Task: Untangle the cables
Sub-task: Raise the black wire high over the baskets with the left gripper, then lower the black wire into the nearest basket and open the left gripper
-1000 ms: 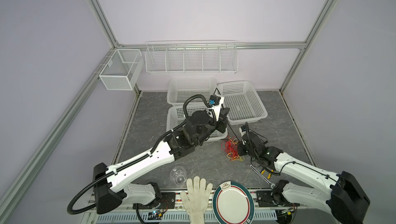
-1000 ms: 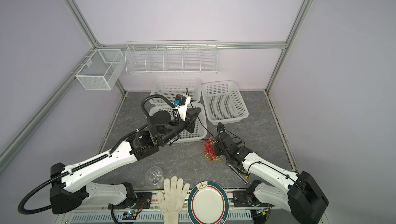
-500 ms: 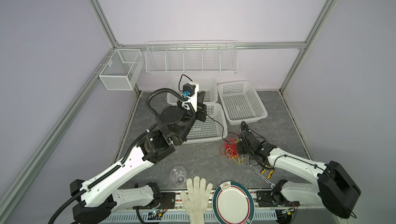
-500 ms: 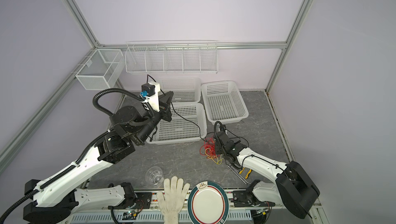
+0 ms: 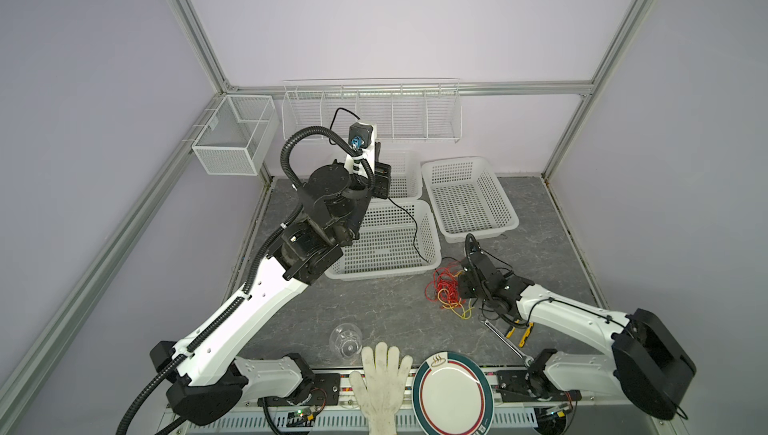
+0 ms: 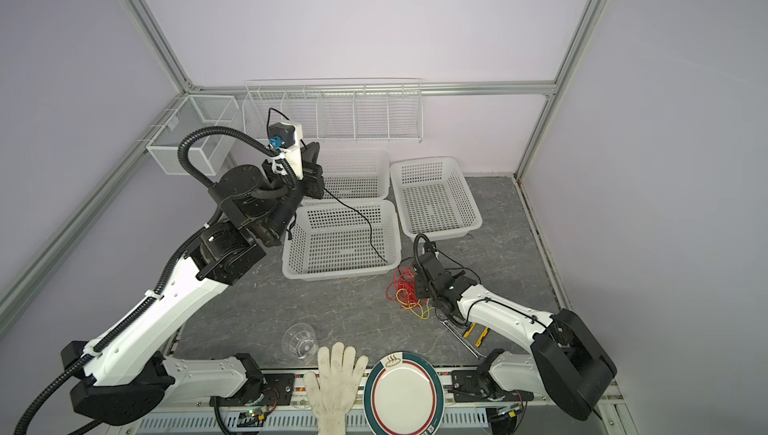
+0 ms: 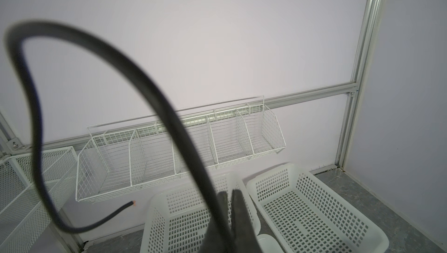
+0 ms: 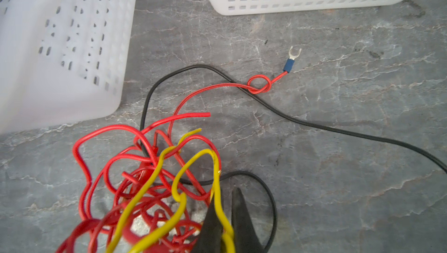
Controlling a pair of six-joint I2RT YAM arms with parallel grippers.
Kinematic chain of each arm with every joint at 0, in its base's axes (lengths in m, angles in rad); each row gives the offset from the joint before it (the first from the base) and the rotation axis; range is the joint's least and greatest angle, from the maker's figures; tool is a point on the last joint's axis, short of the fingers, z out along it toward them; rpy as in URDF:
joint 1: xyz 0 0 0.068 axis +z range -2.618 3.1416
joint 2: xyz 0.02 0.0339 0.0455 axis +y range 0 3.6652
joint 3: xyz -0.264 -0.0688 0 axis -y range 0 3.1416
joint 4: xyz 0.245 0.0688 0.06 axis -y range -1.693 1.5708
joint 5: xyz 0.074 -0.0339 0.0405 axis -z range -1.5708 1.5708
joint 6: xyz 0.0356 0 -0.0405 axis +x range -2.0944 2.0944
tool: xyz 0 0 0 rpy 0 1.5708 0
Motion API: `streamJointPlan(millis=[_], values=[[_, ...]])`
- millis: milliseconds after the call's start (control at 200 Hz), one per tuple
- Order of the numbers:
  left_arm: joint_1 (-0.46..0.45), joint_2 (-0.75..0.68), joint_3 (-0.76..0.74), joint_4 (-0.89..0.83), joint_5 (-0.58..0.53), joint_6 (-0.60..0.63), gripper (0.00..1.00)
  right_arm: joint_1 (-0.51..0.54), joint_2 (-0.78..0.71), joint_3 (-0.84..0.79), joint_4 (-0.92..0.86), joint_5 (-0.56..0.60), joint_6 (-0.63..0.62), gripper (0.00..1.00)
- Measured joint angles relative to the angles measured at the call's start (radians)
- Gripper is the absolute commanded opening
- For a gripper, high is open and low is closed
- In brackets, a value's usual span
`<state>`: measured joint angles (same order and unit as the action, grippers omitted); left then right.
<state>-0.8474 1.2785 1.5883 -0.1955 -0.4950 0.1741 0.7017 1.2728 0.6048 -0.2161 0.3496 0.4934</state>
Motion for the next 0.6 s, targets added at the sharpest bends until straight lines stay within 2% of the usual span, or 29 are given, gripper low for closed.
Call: streamJointPlan(millis=[245, 400, 600], values=[[0.083, 0.024, -0.014, -0.026, 0.085, -0.040, 0.00, -0.001, 0.033, 0.012, 0.012, -0.030, -0.004, 0.06], [0.139, 0.031, -0.157, -0.024, 0.158, -0.114, 0.00, -0.001, 0.066, 0.031, 0.016, -0.062, -0.008, 0.06], [0.147, 0.098, -0.351, -0.036, 0.261, -0.181, 0.00, -0.001, 0.082, 0.050, 0.025, -0.116, -0.023, 0.09]])
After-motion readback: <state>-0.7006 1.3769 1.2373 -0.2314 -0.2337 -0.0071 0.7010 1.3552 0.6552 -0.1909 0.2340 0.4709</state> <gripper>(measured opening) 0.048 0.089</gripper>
